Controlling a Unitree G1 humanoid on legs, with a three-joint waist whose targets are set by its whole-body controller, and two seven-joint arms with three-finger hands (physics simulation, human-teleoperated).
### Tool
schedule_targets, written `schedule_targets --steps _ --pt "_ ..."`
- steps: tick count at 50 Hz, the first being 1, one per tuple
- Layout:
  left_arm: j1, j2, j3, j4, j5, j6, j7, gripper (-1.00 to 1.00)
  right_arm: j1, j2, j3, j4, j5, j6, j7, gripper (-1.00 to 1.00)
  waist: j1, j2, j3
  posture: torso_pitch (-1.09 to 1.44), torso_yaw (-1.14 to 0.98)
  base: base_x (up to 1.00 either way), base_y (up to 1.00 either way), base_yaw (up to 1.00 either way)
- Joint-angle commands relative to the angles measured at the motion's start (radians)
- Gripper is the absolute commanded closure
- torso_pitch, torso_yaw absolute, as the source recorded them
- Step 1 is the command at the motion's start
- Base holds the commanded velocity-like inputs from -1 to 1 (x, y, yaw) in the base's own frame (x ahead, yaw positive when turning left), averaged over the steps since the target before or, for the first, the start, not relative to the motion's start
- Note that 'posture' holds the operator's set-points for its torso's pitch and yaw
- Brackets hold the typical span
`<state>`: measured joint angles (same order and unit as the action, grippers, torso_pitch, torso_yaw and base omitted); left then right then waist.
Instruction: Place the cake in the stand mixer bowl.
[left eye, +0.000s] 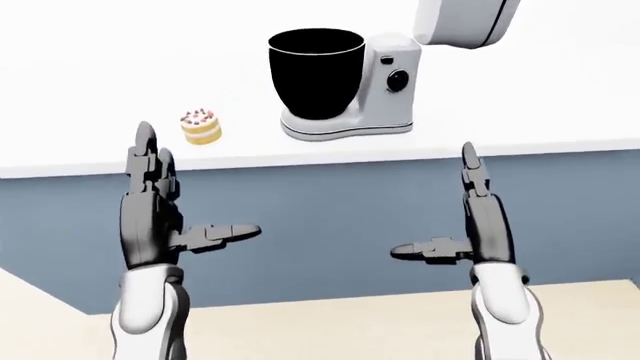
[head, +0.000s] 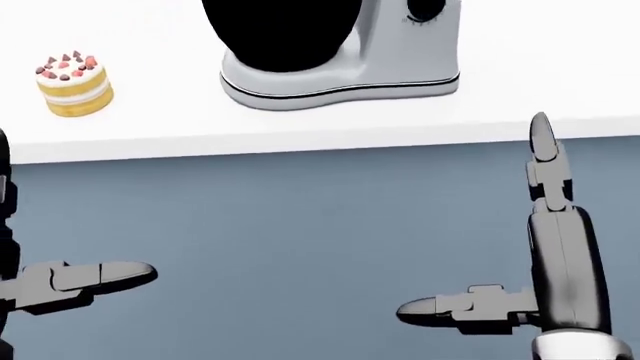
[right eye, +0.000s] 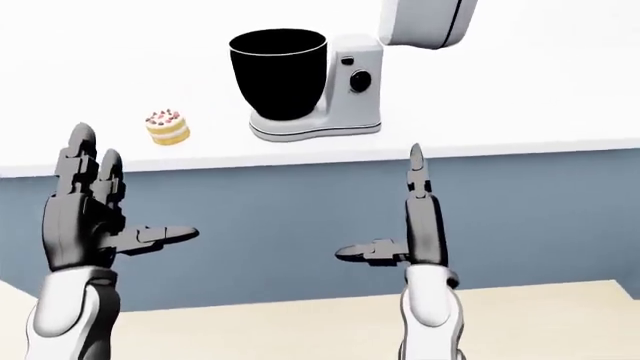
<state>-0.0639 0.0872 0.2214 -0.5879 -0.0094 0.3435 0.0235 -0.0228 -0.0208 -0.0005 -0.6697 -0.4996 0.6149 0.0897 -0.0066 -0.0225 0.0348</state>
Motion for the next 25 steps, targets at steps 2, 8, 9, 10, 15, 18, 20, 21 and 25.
schedule_targets --steps 2,8,9,10,15,18,20,21,25 --pt "-0.021 0.012 0.018 -0.051 0.004 -0.034 0.009 -1.0 -0.023 0.001 0.013 -0.05 -0.002 -0.036 -0.003 -1.0 0.006 0.014 -0.008 0.0 0.0 0.12 0.0 0.0" --pt "-0.022 0.012 0.017 -0.048 0.006 -0.036 0.01 -1.0 -0.022 0.001 0.012 -0.051 -0.003 -0.036 -0.003 -1.0 0.001 0.106 -0.016 0.0 0.0 0.12 0.0 0.0" --pt "-0.022 0.012 0.017 -0.048 0.006 -0.036 0.01 -1.0 -0.022 0.001 0.01 -0.05 -0.001 -0.037 -0.003 -1.0 0.012 0.093 -0.011 0.0 0.0 0.12 0.0 0.0" --pt "-0.023 0.012 0.017 -0.048 0.006 -0.036 0.01 -1.0 -0.023 0.001 0.011 -0.052 -0.003 -0.035 -0.002 -1.0 0.006 0.099 -0.006 0.0 0.0 0.12 0.0 0.0" --pt "-0.024 0.013 0.018 -0.048 0.007 -0.037 0.011 -1.0 -0.024 0.001 0.009 -0.049 -0.001 -0.038 -0.002 -1.0 0.014 0.056 -0.009 0.0 0.0 0.11 0.0 0.0" --pt "-0.025 0.014 0.019 -0.047 0.009 -0.036 0.013 -1.0 -0.025 0.0 0.009 -0.049 -0.002 -0.037 -0.002 -1.0 0.018 0.014 -0.007 0.0 0.0 0.12 0.0 0.0" --pt "-0.027 0.016 0.023 -0.051 0.009 -0.032 0.015 -1.0 -0.026 0.001 0.01 -0.05 -0.004 -0.035 -0.003 -1.0 0.016 -0.047 -0.028 0.0 0.0 0.12 0.0 0.0" --pt "-0.029 0.017 0.025 -0.052 0.008 -0.031 0.015 -1.0 -0.026 0.001 0.011 -0.053 -0.006 -0.033 -0.003 -1.0 0.006 -0.014 -0.018 0.0 0.0 0.12 0.0 0.0" --pt "-0.034 0.02 0.031 -0.055 0.007 -0.025 0.018 -1.0 -0.026 0.003 0.017 -0.06 -0.014 -0.025 -0.003 -1.0 0.006 -0.008 -0.015 0.0 0.0 0.12 0.0 0.0"
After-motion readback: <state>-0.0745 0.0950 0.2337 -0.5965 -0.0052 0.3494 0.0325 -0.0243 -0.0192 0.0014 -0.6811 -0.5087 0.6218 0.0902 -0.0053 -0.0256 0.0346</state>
